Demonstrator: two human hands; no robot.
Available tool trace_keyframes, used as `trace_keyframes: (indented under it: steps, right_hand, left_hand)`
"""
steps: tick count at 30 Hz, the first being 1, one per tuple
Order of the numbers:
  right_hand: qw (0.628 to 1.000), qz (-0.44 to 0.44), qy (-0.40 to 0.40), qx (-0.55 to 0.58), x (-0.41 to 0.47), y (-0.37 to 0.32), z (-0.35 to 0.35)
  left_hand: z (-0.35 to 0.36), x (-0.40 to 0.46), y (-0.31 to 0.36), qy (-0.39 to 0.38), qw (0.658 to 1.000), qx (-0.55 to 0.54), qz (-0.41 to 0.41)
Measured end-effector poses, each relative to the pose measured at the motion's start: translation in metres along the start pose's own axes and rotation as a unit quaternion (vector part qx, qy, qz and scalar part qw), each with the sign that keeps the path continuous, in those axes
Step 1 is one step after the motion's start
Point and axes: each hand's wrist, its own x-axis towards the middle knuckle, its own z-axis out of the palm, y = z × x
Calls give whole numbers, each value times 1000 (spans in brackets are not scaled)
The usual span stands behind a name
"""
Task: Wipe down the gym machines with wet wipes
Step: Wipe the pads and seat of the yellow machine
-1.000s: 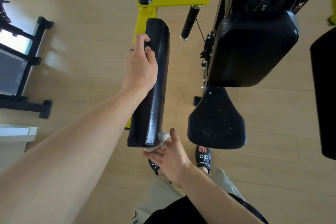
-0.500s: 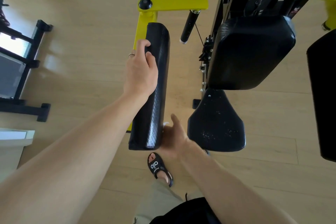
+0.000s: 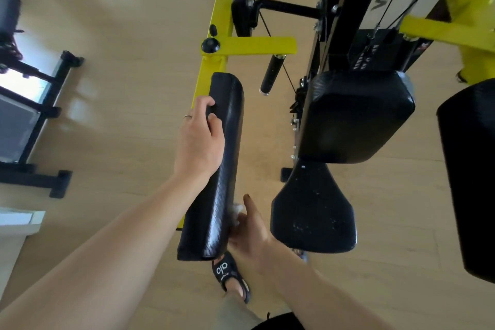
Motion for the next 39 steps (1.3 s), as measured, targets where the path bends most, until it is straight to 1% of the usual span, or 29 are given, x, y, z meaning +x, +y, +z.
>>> trace_keyframes:
  steps: [2,4,5,7,8,9,11,12,13,14,15,16,17,18,19,20,22,24,26,28,29,33,35,37,39]
  right_hand:
    - [997,6,13,-76,-7,1,-9]
    - [985,0,27,-170,-18,-16,-13]
    - [981,-13,31,-193,-26,-30,-13]
    - [976,-83,30,-199,-48,-66,-11]
    - [973,-122,25,-195,-60,-85,-10]
    - [968,-157,18,-195,-73,-103,-7]
    - [959,-207,6,-195,-99,-134,1]
    - [955,-221,-1,-199,-110,-146,5]
    - [950,-233,-10,-209,-119,-157,8]
    - [946,-241,-18,-218,-126,-166,11]
    - [942,-246,-19,-227,-130,-172,12]
    - [939,-252,-16,-235,-133,-177,12]
    - [935,-258,-9,-244,-135,-182,13]
    - [932,-264,-4,-250,-137,-185,14]
    - [928,-271,2,-257,-139,-188,15]
    - [924,-276,6,-266,-140,-191,15]
    - [913,-279,17,-297,-142,-199,17]
    - [903,-272,29,-331,-145,-205,21]
    - [887,-263,41,-377,-148,-210,31]
    - [861,-269,82,-425,-148,-216,41]
    - [837,-288,112,-451,-146,-220,45]
    - [718,-400,229,-522,-144,-232,58]
    - [669,-444,267,-532,-143,-236,62]
    - [654,-475,279,-518,-140,-243,65]
    - [628,-500,293,-519,-137,-256,64]
  left_hand:
    - [-1,0,2,1,1000,9,9]
    - [-1,-1,2,-3,1000,19,11]
    - [-1,-1,2,-2,1000,27,13]
    - [0,-1,4,1,999,51,16]
    - [-1,-2,7,6,997,78,16]
    - [-2,-3,8,22,990,134,28]
    - [-3,-4,14,55,961,259,82]
    - [-4,-4,21,69,951,275,119]
    - [-2,-3,30,80,951,256,154]
    - [-2,-3,43,65,963,198,170]
    - [-1,-3,57,24,981,111,158]
    - [0,-3,72,-39,992,16,116]
    - [2,-1,83,-111,990,-61,65]
    - [3,0,91,-177,978,-103,29]
    - [5,3,94,-218,970,-103,30]
    - [6,6,95,-230,968,-84,52]
    - [7,15,93,-241,965,-52,85]
    - [7,23,94,-264,958,-58,93]
    - [7,31,94,-263,956,-44,120]
    - [8,41,94,-247,958,-35,138]
    - [8,47,93,-237,962,-40,131]
    - [11,61,91,-197,973,-88,77]
    - [14,64,91,-184,975,-118,39]
    - [18,70,88,-186,968,-167,-21]
    - [23,77,84,-204,950,-220,-89]
